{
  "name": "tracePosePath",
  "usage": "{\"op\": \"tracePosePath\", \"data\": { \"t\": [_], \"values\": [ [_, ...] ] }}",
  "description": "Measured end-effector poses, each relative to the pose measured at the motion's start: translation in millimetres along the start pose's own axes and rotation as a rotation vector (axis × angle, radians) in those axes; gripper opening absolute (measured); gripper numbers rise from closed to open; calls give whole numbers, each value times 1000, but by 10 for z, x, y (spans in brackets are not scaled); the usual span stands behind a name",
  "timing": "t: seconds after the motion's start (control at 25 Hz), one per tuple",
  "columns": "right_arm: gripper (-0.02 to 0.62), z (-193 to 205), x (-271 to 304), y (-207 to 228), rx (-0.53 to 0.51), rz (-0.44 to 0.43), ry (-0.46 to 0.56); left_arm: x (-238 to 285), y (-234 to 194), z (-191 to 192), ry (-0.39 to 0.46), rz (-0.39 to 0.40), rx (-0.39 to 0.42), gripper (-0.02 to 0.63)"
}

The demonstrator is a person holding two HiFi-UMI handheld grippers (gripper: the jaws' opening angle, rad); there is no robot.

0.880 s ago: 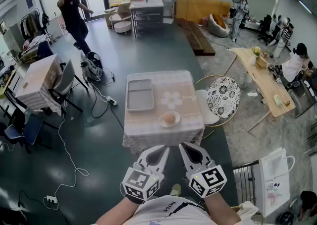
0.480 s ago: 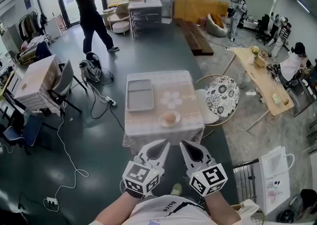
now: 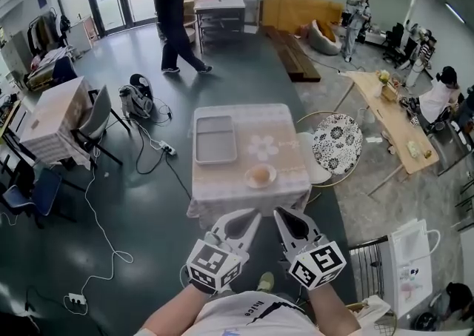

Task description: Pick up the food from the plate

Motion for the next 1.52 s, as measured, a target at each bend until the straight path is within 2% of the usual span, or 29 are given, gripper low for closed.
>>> {"op": "tracePosePath", "data": {
  "t": [0.24, 0.44, 0.64, 0.84, 1.04, 1.52],
  "values": [
    [17, 48, 242, -281, -13, 2, -13, -213, -305, 23, -23, -24, -9, 6],
    [17, 156, 397, -436, -8, 43, -44, -391, -610, 87, -52, -44, -37, 6],
    [17, 192, 411, -391, -14, 96, -61, -356, -696, 124, -64, -15, -69, 6],
    [17, 258, 468, -172, 2, 133, -67, -183, -755, 172, -75, 7, -67, 6],
    [17, 381, 671, 198, 19, 150, -79, 114, -963, 156, -72, -25, -60, 6],
    [17, 721, 1509, 1379, 29, 38, -130, 1407, -1544, 77, -71, -104, -66, 6]
  ]
}}
Point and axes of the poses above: the fingertips, and each gripper's own axes: x forward along the fingers, y to its right, z out of its underside, the point moved 3 cm from there along -x, backward along the fingers, and after that the axes turned 11 degrees about -x, right-handed, at the moved point
